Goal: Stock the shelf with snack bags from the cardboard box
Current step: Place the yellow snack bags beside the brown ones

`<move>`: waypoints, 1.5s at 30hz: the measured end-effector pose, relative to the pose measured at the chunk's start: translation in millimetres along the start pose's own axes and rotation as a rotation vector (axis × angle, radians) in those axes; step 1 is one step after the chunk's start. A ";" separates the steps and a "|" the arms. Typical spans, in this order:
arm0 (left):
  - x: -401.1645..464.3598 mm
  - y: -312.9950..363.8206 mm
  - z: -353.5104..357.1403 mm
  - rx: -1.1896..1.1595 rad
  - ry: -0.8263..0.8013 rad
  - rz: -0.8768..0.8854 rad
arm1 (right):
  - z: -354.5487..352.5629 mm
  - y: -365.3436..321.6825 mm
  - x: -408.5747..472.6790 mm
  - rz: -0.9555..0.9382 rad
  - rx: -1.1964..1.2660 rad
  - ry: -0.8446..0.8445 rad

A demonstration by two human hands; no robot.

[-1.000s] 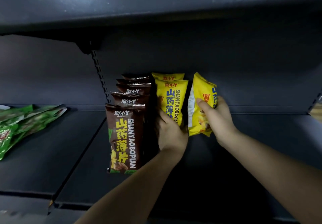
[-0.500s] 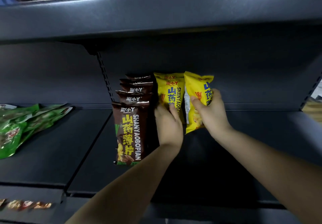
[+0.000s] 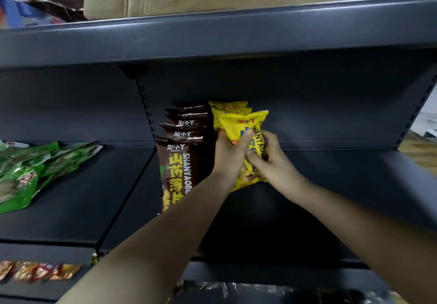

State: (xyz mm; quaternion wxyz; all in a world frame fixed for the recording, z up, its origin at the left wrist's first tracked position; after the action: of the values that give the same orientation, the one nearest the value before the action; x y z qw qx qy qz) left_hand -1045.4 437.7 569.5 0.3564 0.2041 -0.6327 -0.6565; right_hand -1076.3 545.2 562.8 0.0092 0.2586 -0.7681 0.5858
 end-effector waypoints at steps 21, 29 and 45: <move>-25.5 -47.4 -26.0 0.478 -0.068 0.260 | 46.9 24.5 27.8 0.069 -0.188 0.040; -6.2 -51.9 -20.6 0.538 -0.048 0.260 | 54.6 29.3 27.4 -0.010 -0.214 0.177; 9.3 -72.3 -18.7 0.489 -0.023 0.155 | 54.3 33.1 41.6 0.073 0.103 -0.014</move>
State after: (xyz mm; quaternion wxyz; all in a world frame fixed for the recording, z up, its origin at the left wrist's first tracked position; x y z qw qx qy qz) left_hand -1053.3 414.2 498.5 0.3384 0.2276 -0.7903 -0.4573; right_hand -1110.2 486.0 529.3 -0.0308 0.2347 -0.7460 0.6225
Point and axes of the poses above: each hand's wrist, its own x-axis towards the middle knuckle, its own z-axis out of the palm, y = z × x, the point moved 2 cm from there along x, towards the middle knuckle, and after that the axes turned 10 degrees about y, right-handed, at the moved point
